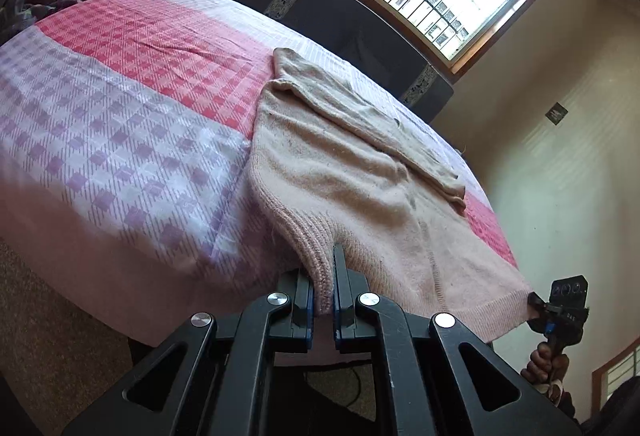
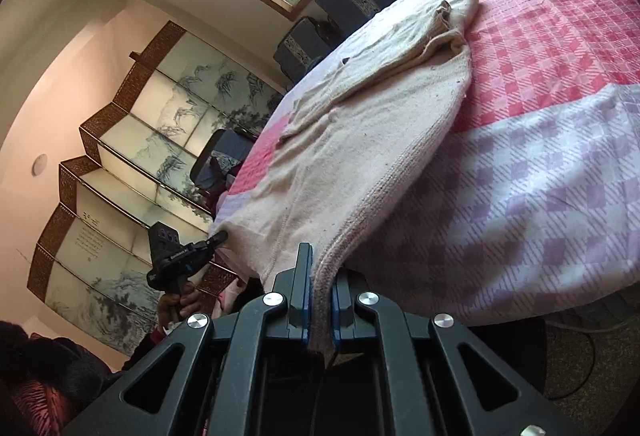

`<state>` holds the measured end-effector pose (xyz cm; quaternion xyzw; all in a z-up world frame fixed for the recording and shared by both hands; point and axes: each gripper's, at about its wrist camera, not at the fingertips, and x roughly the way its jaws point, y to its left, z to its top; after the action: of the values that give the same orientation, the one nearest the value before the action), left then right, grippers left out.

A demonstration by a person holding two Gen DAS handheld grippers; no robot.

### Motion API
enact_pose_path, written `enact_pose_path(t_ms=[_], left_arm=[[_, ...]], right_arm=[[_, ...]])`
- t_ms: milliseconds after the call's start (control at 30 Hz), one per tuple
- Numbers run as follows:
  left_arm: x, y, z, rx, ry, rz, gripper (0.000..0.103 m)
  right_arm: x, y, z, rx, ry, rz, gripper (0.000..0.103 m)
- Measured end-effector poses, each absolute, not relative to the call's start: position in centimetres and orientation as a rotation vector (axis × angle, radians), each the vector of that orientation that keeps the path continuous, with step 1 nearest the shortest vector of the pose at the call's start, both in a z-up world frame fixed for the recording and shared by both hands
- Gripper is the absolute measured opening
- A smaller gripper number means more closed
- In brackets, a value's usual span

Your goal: Fold small clothes

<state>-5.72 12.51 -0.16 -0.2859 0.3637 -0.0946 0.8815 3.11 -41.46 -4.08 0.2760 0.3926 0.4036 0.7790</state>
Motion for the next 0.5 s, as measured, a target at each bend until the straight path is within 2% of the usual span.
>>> enact_pose_path(t_ms=[233,500], left_arm=[[-3.8,12.4,4.2,-0.578,0.664,-0.193,0.006],[-0.3,12.9,6.8,-0.623,0.620,-0.194,0.006]], right_arm=[[5.4,-42.2,-1.8,0.683,0.775,0.872,0.008],[8.9,-42.8,0.2,0.743,0.738,0.820,0.008]])
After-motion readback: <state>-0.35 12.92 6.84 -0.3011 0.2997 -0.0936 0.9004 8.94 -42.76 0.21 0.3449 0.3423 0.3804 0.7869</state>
